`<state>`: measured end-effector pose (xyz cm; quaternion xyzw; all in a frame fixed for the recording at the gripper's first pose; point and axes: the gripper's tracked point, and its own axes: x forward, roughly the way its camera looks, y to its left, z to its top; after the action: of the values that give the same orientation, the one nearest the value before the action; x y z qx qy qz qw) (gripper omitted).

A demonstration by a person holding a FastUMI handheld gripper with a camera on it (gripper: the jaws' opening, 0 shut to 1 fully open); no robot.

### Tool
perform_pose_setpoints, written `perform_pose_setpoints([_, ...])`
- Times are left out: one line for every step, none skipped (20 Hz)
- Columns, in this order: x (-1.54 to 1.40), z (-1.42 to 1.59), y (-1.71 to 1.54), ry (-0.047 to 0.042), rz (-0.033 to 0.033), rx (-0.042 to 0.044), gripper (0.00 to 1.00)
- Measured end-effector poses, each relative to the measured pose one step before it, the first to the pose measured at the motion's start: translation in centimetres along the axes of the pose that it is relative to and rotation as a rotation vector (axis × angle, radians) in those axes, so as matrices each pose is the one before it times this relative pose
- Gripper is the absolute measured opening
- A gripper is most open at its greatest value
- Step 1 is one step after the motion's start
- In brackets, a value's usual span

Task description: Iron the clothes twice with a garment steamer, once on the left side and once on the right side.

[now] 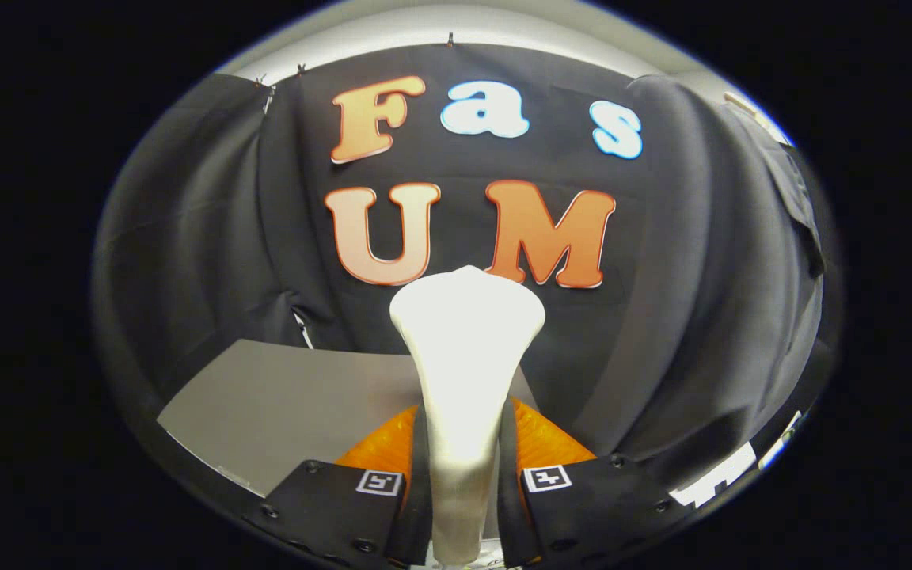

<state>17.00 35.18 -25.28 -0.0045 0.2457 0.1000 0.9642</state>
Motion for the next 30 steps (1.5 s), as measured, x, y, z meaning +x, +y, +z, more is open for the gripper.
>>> perform_pose_setpoints([-1.391, 0.183, -0.059, -0.03248, 0.01121, 0.00315, 0.42])
perform_pose_setpoints([-1.578, 0.353, -0.063, -0.03687, 0.01171, 0.00586, 0.41])
perform_pose_setpoints([-1.454, 0.602, -0.117, -0.03967, 0.01056, 0.00738, 0.41])
perform_pose_setpoints([-1.534, 0.457, -0.35, -0.0288, 0.007, -0.00243, 0.42])
perform_pose_setpoints([-1.697, 0.17, -0.395, -0.0288, 0.00615, -0.00507, 0.42])
perform_pose_setpoints([-1.48, 0.391, -0.52, -0.01905, 0.00602, -0.00039, 0.42])
perform_pose_setpoints([-1.316, 0.594, -0.507, -0.01982, 0.00781, 0.00315, 0.41])
perform_pose_setpoints([-1.367, 0.746, -0.603, -0.02231, 0.00459, 0.00335, 0.41])
perform_pose_setpoints([-1.101, 0.803, -0.872, -0.02052, 0.00158, 0.00605, 0.41])
perform_pose_setpoints([-1.092, 0.988, -0.963, -0.0224, 0.00107, 0.00813, 0.41])
perform_pose_setpoints([-0.948, 0.744, -1.025, -0.01965, -0.00201, 0.00561, 0.41])
perform_pose_setpoints([-0.919, 0.572, -1.266, -0.01162, -0.00747, 0.00164, 0.41])
perform_pose_setpoints([-0.863, 0.601, -1.455, -0.01356, -0.01118, 0.00026, 0.41])
perform_pose_setpoints([-0.623, 0.59, -1.531, -0.01452, -0.01508, -0.00007, 0.41])
perform_pose_setpoints([-0.692, 0.764, -1.776, -0.00734, -0.01808, -0.00378, 0.41])
perform_pose_setpoints([-0.354, 0.419, -1.453, -0.00731, -0.01475, -0.00231, 0.41])
perform_pose_setpoints([-0.257, 0.315, -1.401, -0.01051, -0.01502, 0.00282, 0.41])
perform_pose_setpoints([-0.204, 0.35, -1.345, -0.00315, -0.01235, 0.00144, 0.41])
perform_pose_setpoints([-0.159, 0.291, -1.397, -0.00598, -0.01197, -0.00167, 0.41])
perform_pose_setpoints([-0.129, 0.267, -1.062, -0.00901, -0.00793, 0.00069, 0.41])
perform_pose_setpoints([-0.134, 0.116, -1.11, -0.00415, -0.00536, -0.00105, 0.41])
perform_pose_setpoints([-0.08, 0.115, -0.934, -0.00365, -0.00695, -0.00165, 0.41])
perform_pose_setpoints([0.036, 0.043, -1.071, -0.00367, -0.00837, -0.00153, 0.41])
perform_pose_setpoints([0.004, 0.018, -0.927, -0.00213, -0.00596, -0.00139, 0.41])
perform_pose_setpoints([0.026, -0.005, -0.777, -0.00273, -0.00333, 0.00039, 0.41])
perform_pose_setpoints([-0.316, 0.187, -0.694, -0.00098, -0.00107, -0.00079, 0.41])
perform_pose_setpoints([0.119, -0.086, -0.678, -0.00049, 0.00085, -0.00212, 0.41])
perform_pose_setpoints([0.318, -0.039, -0.542, -0.00177, -0.00036, -0.0025, 0.41])
perform_pose_setpoints([0.305, -0.148, -0.524, 0.00006, 0.00072, -0.00132, 0.41])
perform_pose_setpoints([0.526, -0.16, -0.327, 0.00071, 0.0029, 0.00017, 0.41])
